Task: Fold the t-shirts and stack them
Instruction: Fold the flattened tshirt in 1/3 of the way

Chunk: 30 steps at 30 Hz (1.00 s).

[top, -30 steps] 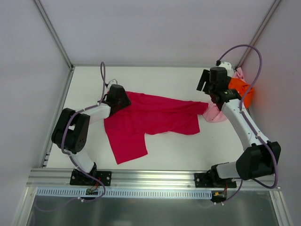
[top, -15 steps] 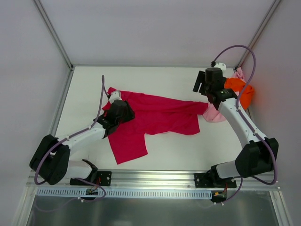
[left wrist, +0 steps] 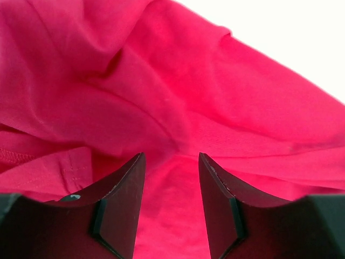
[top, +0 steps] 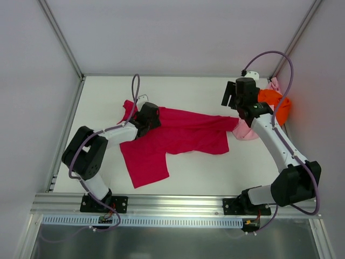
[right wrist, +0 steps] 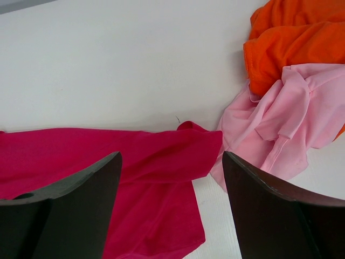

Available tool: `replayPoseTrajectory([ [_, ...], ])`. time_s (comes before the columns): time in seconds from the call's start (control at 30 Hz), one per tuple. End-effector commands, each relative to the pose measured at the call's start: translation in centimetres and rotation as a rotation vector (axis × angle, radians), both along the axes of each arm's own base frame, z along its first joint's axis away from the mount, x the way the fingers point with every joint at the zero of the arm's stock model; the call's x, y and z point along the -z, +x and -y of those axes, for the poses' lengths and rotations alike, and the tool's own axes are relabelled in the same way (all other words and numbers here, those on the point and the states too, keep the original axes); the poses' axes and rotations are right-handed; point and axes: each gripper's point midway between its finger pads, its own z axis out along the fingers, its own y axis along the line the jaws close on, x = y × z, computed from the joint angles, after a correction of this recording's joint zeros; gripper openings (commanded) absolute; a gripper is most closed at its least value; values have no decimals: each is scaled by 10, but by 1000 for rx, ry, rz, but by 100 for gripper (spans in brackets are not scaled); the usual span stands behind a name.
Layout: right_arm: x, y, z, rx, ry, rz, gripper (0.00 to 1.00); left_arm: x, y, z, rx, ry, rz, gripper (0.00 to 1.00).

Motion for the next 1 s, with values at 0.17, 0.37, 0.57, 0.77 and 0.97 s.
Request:
replayPoseTrajectory([
  [0.17, -28, -9, -3, -23, 30, 74, 80, 22, 7, -21, -74, -39, -63, 43],
  [0.37, -30, -12, 0, -16, 23, 79, 80, 15, -2, -29, -88, -53, -36, 43],
  [0.57, -25, -9, -4, -19, 42, 71, 80, 21, -38, -48, -154, -95, -58, 43],
  [0.77, -9, -6, -15, -43, 75, 33, 80, 12, -70, -70, -227, -114, -22, 44],
  [0.97, 15, -5, -28, -70, 61, -65, 80, -7, -88, -60, -174, -149, 23, 45],
])
